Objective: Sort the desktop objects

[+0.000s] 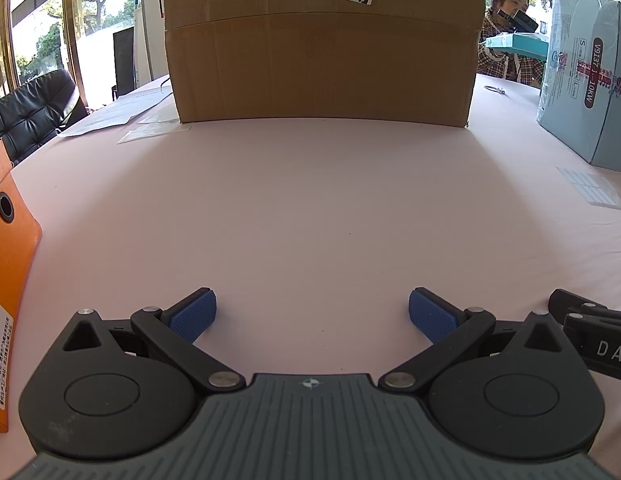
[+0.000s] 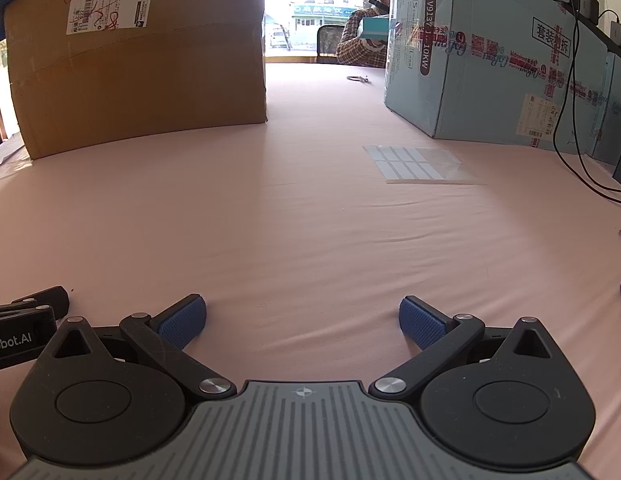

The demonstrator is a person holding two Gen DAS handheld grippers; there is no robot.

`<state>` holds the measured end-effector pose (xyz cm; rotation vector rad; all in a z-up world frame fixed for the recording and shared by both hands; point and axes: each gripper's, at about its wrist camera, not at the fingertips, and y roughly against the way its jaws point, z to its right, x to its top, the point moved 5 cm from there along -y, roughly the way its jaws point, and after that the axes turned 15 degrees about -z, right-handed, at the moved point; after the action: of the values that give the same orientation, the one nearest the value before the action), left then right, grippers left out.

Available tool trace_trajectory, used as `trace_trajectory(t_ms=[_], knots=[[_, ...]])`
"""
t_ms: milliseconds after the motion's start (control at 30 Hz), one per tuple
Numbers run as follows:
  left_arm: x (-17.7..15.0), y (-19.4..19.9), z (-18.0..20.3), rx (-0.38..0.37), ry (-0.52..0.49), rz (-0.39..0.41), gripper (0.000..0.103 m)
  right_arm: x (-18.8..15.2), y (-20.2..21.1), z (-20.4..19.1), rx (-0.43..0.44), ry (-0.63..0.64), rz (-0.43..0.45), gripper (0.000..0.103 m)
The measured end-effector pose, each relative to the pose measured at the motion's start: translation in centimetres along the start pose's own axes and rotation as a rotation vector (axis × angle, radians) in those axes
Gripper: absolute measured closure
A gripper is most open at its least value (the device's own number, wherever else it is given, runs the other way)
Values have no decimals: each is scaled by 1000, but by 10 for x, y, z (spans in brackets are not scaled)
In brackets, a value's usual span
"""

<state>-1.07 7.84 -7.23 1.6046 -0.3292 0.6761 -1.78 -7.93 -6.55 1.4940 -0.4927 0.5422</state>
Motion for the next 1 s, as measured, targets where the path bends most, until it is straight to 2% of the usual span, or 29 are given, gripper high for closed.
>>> trace_trajectory(t_ms=[300, 467, 633, 1000], knots=[[1, 0, 3, 20, 3, 0, 0, 1, -1, -4, -16, -11, 3, 0], [2, -1, 3, 24, 20, -2, 0, 1, 1, -16, -76, -39, 10, 0], [1, -1, 2, 16, 25, -2, 0, 0, 1, -9, -39, -69, 4, 0], [1, -1, 2, 19, 21, -2, 0, 0, 2, -11, -42, -65, 6, 0]])
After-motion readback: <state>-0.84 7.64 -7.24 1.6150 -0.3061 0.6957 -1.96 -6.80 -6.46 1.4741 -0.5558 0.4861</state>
